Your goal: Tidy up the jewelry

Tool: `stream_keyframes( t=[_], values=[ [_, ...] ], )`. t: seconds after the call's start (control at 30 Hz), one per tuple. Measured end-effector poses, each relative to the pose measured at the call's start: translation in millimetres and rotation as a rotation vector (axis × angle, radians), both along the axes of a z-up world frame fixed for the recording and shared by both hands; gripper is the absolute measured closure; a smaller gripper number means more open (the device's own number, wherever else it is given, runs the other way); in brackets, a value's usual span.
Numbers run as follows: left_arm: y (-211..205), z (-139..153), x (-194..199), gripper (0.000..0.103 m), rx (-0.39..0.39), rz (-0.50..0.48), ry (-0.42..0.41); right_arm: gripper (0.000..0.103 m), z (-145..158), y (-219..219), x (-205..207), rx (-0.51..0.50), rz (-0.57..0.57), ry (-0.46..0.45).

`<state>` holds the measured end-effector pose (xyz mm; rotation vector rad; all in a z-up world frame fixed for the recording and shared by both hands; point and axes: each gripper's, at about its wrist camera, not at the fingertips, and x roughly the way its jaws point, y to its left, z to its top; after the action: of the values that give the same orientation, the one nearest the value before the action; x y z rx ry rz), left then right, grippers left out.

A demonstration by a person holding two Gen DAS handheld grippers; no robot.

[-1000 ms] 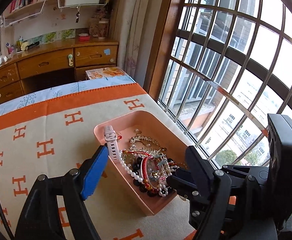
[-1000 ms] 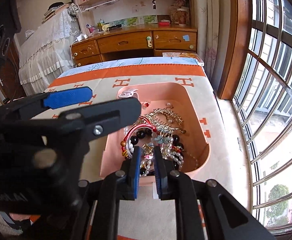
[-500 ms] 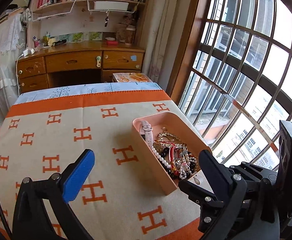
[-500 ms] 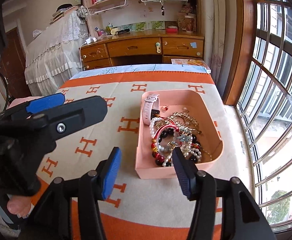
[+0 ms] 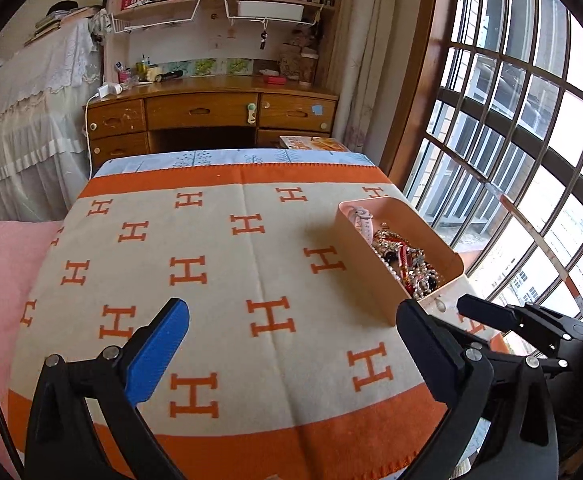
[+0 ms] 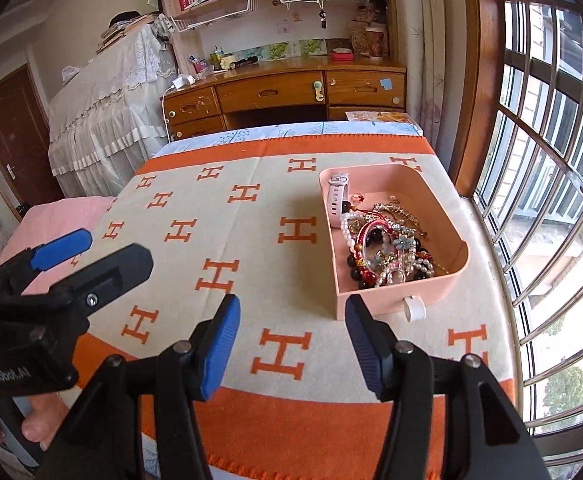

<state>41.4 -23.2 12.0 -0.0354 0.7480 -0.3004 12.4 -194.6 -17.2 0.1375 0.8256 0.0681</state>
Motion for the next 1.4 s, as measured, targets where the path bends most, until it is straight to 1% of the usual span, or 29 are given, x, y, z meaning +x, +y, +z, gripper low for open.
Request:
stream_keyframes(
  t=[0.13, 0.2, 0.37, 0.47, 0.7, 0.93, 1.03, 1.4],
  values=[
    [19.0, 1.0, -16.0, 0.001, 0.028, 0.058, -0.015, 0.046, 9.7, 10.3, -12.0, 0.000, -0.026, -0.028],
    [27.0, 4.4, -23.8, 0.001, 0.033, 0.086, -0.036, 0.041, 17.3, 15.8, -18.6, -0.006, -0.038, -0.060],
    [38.4, 16.2, -41.1, 0.001, 0.072, 0.150, -0.099, 0.039, 38.7, 27.1, -36.4, -0.018, -0.070, -0.147],
    [40.8, 22.1, -49.6, 0.001, 0.092, 0.178, -0.128, 0.038, 47.2, 34.2, -44.5, -0.044, -0.078, -0.189],
    [43.8, 30.8, -62.3, 0.001, 0.139, 0.223, -0.174, 0.037, 57.0, 46.8, -46.6, -0.077, -0.095, -0.219],
    [48.4, 34.2, -62.0, 0.001, 0.128, 0.262, -0.159, 0.037, 56.0, 51.7, -48.0, -0.079, -0.085, -0.240],
    [49.8, 34.4, -61.9, 0.001, 0.117, 0.264, -0.147, 0.037, 56.0, 52.8, -49.0, -0.087, -0.085, -0.251],
    [51.0, 37.0, -65.4, 0.001, 0.084, 0.260, -0.141, 0.037, 59.4, 58.5, -61.2, -0.114, -0.087, -0.311]
  ],
)
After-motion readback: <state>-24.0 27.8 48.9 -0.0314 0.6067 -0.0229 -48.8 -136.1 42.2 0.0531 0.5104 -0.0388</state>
